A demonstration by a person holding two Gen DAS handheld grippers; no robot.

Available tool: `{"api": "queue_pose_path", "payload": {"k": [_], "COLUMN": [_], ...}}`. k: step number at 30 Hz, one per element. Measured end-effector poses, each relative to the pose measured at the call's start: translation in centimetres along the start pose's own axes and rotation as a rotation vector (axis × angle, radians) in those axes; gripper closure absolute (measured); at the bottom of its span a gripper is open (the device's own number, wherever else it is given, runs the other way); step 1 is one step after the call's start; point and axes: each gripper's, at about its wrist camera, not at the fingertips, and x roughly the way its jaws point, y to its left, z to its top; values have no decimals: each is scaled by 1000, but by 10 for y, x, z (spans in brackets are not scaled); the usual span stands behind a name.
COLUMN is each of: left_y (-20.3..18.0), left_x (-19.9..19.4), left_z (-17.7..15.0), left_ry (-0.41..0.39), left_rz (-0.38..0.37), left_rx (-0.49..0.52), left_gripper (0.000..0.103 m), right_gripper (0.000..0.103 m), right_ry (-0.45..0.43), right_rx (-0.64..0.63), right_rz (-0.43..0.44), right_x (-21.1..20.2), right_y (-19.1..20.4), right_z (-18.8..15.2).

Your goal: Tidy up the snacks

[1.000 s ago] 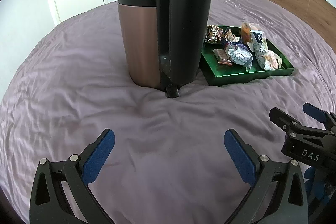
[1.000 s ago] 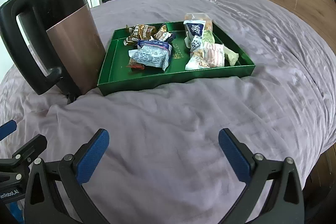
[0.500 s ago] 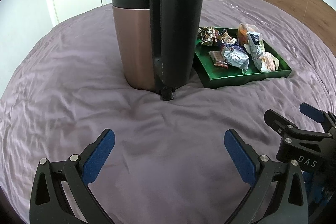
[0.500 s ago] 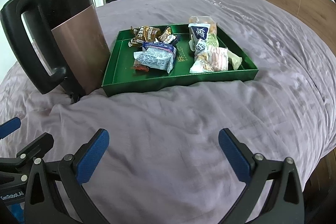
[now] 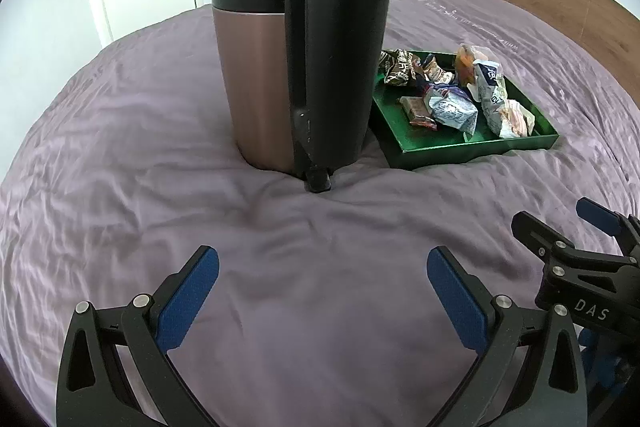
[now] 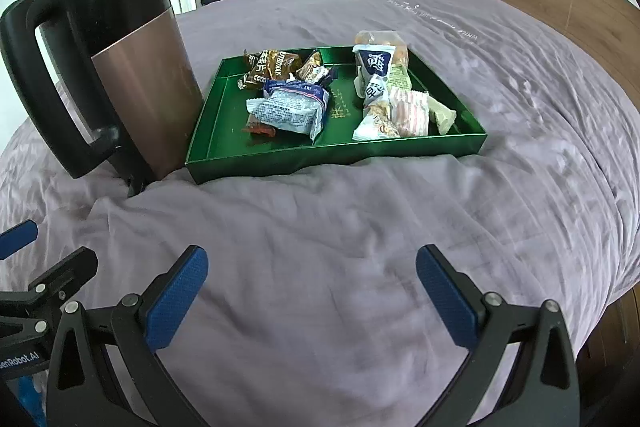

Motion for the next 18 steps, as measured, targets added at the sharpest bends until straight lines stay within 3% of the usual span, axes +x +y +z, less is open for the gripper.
{"api": "queue_pose_path", "payload": {"k": [18], "left_y": [2], "left_x": [2], "left_z": [0], "left_ry": [6], "left_rz": [2], "left_rx": [3], "left_gripper": [1], "right_gripper": [0], "right_ry": [11], "right_rx": [-21], "right_rz": [8], "right_x": [4], "right_y": [-6], "right_z": [-1]}}
